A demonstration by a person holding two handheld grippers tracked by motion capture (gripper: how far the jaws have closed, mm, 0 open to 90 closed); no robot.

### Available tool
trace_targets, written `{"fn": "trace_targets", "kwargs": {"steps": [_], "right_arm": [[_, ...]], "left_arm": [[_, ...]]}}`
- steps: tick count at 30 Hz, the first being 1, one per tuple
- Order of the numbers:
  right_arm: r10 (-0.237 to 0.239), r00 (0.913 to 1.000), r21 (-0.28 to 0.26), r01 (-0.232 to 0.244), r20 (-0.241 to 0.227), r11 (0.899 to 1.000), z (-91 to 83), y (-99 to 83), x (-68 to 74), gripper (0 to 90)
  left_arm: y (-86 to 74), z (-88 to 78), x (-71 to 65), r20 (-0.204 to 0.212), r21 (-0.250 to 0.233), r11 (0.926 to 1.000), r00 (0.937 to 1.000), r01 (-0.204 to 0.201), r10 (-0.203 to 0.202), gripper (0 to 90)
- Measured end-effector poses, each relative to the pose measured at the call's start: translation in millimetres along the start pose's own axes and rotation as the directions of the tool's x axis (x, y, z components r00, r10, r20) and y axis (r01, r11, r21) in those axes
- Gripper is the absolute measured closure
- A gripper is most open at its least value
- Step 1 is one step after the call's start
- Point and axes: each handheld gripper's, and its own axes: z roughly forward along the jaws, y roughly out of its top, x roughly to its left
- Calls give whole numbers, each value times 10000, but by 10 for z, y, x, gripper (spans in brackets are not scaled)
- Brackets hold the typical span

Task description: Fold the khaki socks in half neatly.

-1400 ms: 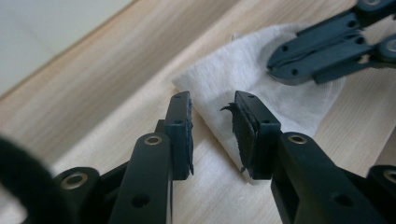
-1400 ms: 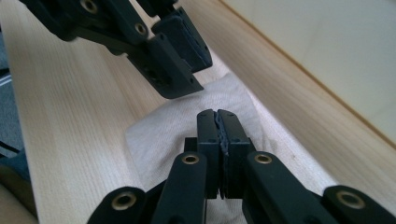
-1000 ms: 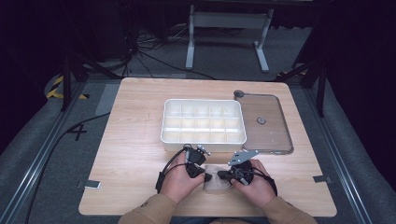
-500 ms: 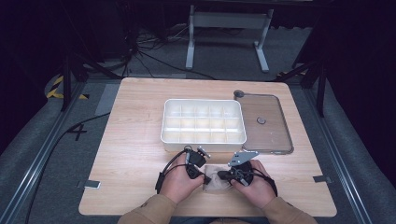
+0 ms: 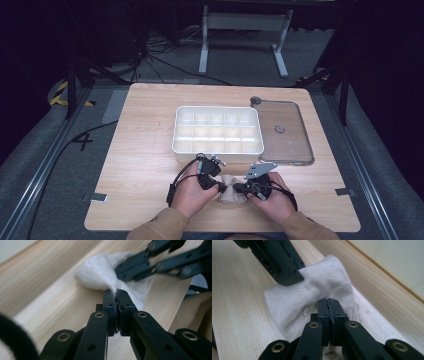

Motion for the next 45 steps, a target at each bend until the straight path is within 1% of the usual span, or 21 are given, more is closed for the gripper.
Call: {"fn": "trace_targets", "kwargs": {"steps": [2,4,7,10,12,14,16,17,20,22,23,25,26,28,29,30,31,33,36,41,45], "right_arm": [[15,10000,12,-15,16,10000,0,2,4,889],[8,10000,-6,-8,29,10000,0,0,4,889],[-86,9999,-56,87,52,9999,1,1,24,887],[-142,9999,-130,142,18,9998,8,5,55,886],[-92,9999,-196,91,-43,9998,-8,7,47,874],[78,9998,-330,-83,-166,9994,-52,8,26,871],[223,9995,-453,-234,-233,9987,-103,8,3,871],[296,9992,-557,-310,-258,9980,-159,10,-23,872],[453,9989,-712,-457,-76,9964,-290,-6,-85,873],[544,9985,-602,-538,83,9967,-354,-32,-132,869],[679,9976,-356,-674,128,9971,-378,-52,-165,867],[881,9960,-175,-878,136,9960,-401,-100,-227,870],[905,9957,71,-907,186,9959,-404,-119,-247,877],[813,9964,463,-823,239,9955,-403,-154,-267,887],[829,9964,772,-842,191,9935,-393,-162,-263,890],[690,9975,853,-703,176,9939,-386,-170,-260,891],[705,9974,888,-714,128,9935,-382,-175,-244,891],[511,9987,1019,-506,-15,9935,-365,-174,-211,892],[327,9993,1056,-308,-161,9939,-338,-166,-152,892],[158,9994,982,-128,-296,9951,-284,-159,-99,890],[72,9991,982,-32,-406,9952,-253,-156,-73,890]], "left_arm": [[17,-3,-37,-79,-35,9996,9996,-264,264,871],[24,6,-59,-97,-76,9992,9992,-383,382,871],[30,14,-64,-69,-93,9993,9994,-354,353,870],[27,9,-55,-146,-74,9992,9992,-383,382,870],[21,-16,-41,-138,8,9996,9995,-278,278,870],[23,-35,-41,-127,65,9997,9997,-230,230,868],[31,-52,-63,-228,164,9996,9995,-213,217,866],[34,-54,-74,-253,192,9996,9995,-202,207,865],[46,-49,-89,-343,352,9992,9992,-199,211,862],[50,-40,-81,-406,435,9987,9987,-278,296,856],[52,-38,-81,-443,503,9984,9986,-272,295,851],[62,-35,-72,-516,537,9981,9981,-305,333,849],[66,-40,-71,-566,588,9979,9979,-285,319,848],[73,-43,-68,-566,577,9981,9980,-234,267,848],[78,-48,-65,-567,627,9977,9980,-249,285,848],[81,-49,-63,-563,631,9977,9981,-230,265,848],[83,-48,-61,-567,617,9979,9981,-218,253,848],[88,-51,-62,-558,640,9977,9981,-207,243,848],[94,-54,-70,-552,586,9980,9981,-248,280,845],[110,-47,-108,-434,422,9980,9978,-478,496,823],[123,-25,-151,-374,384,9976,9975,-578,592,831]]}}
